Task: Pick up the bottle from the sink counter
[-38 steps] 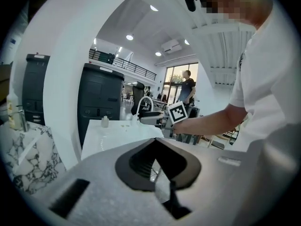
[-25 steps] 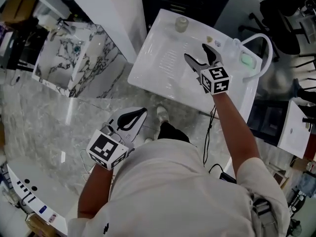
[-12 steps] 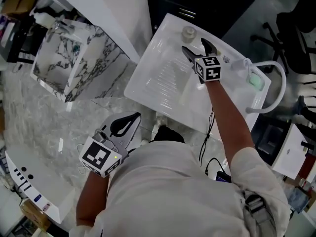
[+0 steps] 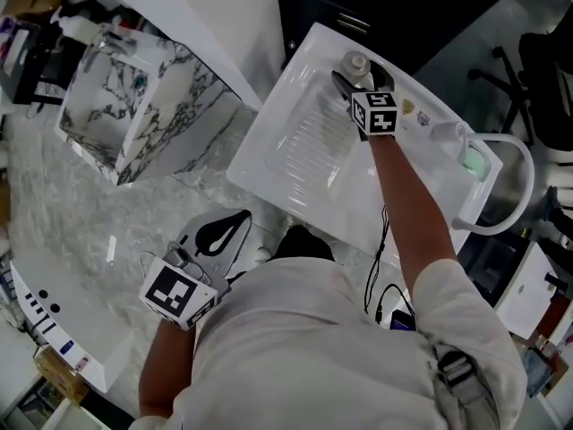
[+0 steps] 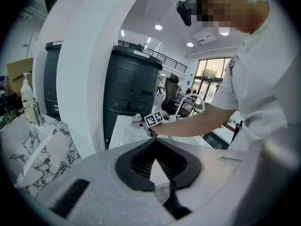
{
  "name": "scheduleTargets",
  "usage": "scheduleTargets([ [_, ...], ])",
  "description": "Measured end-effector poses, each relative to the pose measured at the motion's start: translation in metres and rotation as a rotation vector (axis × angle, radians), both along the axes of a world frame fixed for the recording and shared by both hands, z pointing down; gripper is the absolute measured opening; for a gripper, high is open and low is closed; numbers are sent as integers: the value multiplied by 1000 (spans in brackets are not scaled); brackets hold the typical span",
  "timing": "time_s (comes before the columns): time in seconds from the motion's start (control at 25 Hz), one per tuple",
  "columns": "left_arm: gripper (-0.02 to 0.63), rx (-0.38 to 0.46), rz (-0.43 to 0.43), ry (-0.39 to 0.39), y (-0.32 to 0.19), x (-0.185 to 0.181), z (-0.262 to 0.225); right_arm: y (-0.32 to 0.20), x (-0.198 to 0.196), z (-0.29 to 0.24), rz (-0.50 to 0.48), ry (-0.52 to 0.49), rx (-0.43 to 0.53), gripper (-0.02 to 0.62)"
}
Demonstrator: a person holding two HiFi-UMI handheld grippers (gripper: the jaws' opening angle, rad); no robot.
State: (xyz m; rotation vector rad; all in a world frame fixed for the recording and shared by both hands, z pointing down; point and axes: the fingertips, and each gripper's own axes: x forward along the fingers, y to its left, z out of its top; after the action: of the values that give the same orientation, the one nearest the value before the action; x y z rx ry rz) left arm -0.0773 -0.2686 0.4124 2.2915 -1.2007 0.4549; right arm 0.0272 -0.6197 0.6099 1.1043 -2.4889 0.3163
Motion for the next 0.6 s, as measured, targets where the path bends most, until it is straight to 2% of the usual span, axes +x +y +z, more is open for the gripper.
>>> scheduleTargets([
  [0.36, 5, -5, -28, -6, -3, -10, 5, -13, -8, 12, 19, 8, 5, 405],
  [0.6, 6, -14, -40, -8, -2, -14, 8, -19, -6, 14, 42, 43, 19, 351],
])
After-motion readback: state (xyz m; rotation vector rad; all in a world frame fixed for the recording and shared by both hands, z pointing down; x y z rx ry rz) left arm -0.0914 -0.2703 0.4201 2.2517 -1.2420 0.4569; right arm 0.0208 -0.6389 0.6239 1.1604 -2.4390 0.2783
